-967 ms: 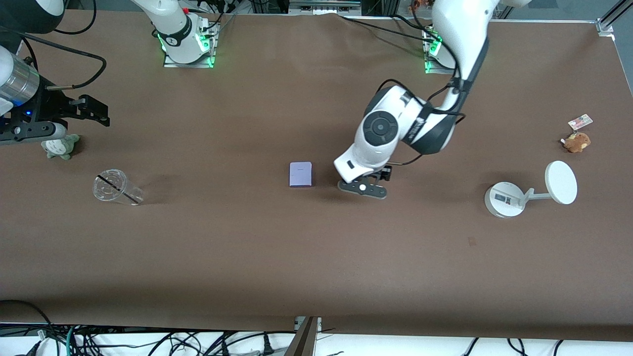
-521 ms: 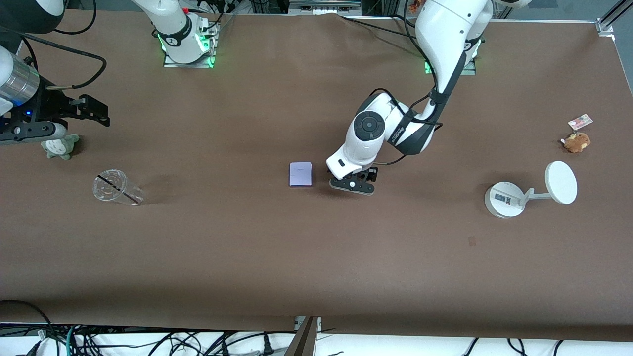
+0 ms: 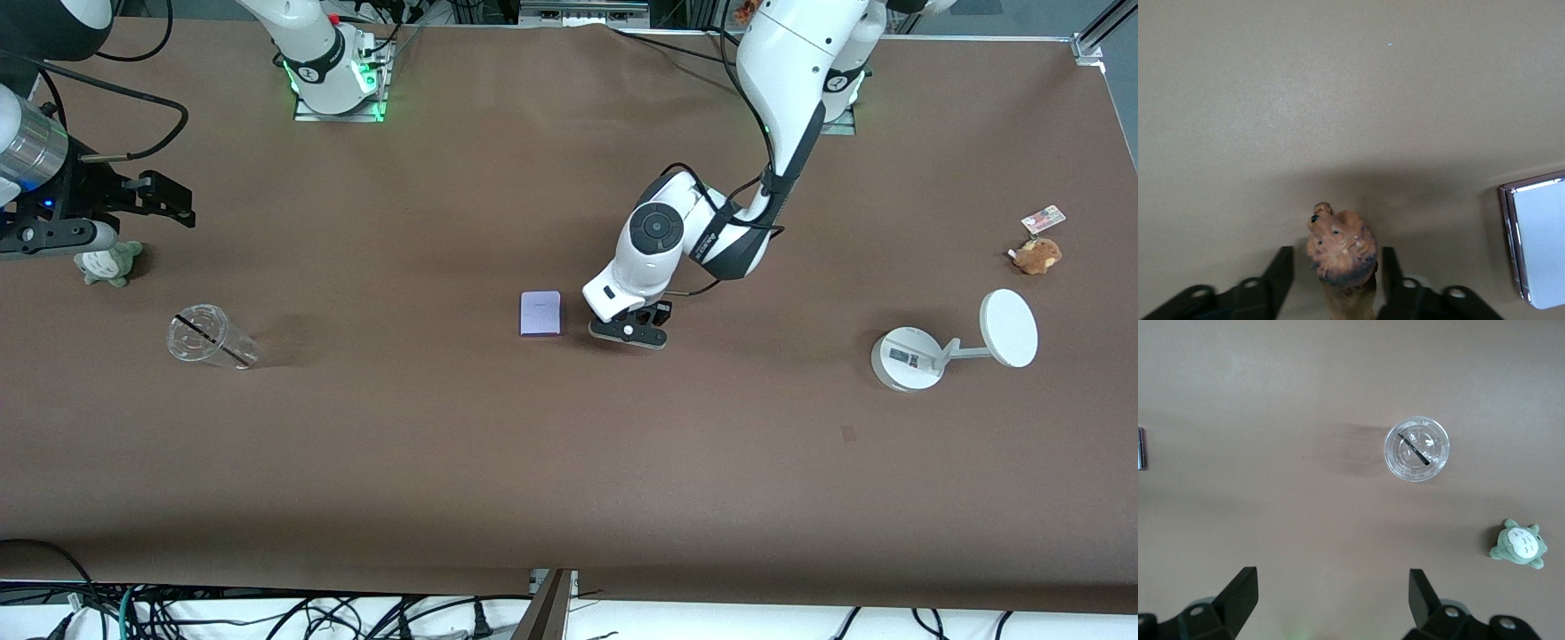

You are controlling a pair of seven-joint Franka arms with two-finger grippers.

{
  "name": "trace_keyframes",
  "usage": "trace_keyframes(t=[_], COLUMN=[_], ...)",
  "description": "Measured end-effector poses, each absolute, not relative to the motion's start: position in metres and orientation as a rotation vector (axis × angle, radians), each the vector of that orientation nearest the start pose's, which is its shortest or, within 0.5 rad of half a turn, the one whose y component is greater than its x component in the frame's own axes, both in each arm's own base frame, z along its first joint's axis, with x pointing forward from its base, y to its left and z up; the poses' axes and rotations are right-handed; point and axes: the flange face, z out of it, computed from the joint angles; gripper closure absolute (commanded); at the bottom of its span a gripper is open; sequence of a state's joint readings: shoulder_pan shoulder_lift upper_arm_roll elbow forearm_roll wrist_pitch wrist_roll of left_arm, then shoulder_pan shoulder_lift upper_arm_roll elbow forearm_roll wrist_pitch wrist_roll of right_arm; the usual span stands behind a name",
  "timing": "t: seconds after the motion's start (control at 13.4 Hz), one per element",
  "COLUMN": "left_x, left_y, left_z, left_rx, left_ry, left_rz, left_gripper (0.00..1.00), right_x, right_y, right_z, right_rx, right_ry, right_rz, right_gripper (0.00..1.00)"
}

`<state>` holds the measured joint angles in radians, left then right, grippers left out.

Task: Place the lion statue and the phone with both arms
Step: 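Lift the lion statue and carry it toward the white lamp base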

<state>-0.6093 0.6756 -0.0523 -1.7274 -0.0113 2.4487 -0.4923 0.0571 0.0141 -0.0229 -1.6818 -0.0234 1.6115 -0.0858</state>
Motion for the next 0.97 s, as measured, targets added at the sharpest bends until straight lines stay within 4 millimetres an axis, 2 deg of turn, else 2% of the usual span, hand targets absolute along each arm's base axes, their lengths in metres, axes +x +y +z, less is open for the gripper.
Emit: trace_keyframes(t=[0.07, 0.15, 0.37, 0.52, 0.74, 0.97], left_x=[0.533, 0.532, 0.536, 0.547, 0.579, 0.603], left_y=[-0.413, -0.414, -0.415, -0.404, -0.354, -0.288], left_z=[0.197, 0.197, 0.205, 0.233, 0.296, 0.327], left_rx=[-3.192, -3.193, -3.198, -3.182, -3.173, -3.144], left_ry=[0.227, 0.226, 0.218, 0.185, 0.073, -0.032], left_rz=[-0.027, -0.028, -0.046, -0.034, -0.026, 0.047], left_gripper=[0.96, 1.00, 1.00, 1.00, 1.00, 1.00], right_x=[0.557, 0.557, 0.557, 0.557, 0.557, 0.556], right_y=[0.017, 0.017, 0.017, 0.017, 0.020, 0.034], right_z=[0.568, 0.568, 0.568, 0.568, 0.568, 0.568], right_rx=[-3.154, -3.154, -3.154, -3.154, -3.154, -3.153], right_ry=[-0.192, -0.192, -0.192, -0.192, -0.194, -0.167], right_rz=[0.134, 0.134, 0.134, 0.135, 0.135, 0.133], right_gripper=[0.00, 0.00, 0.00, 0.00, 0.00, 0.00])
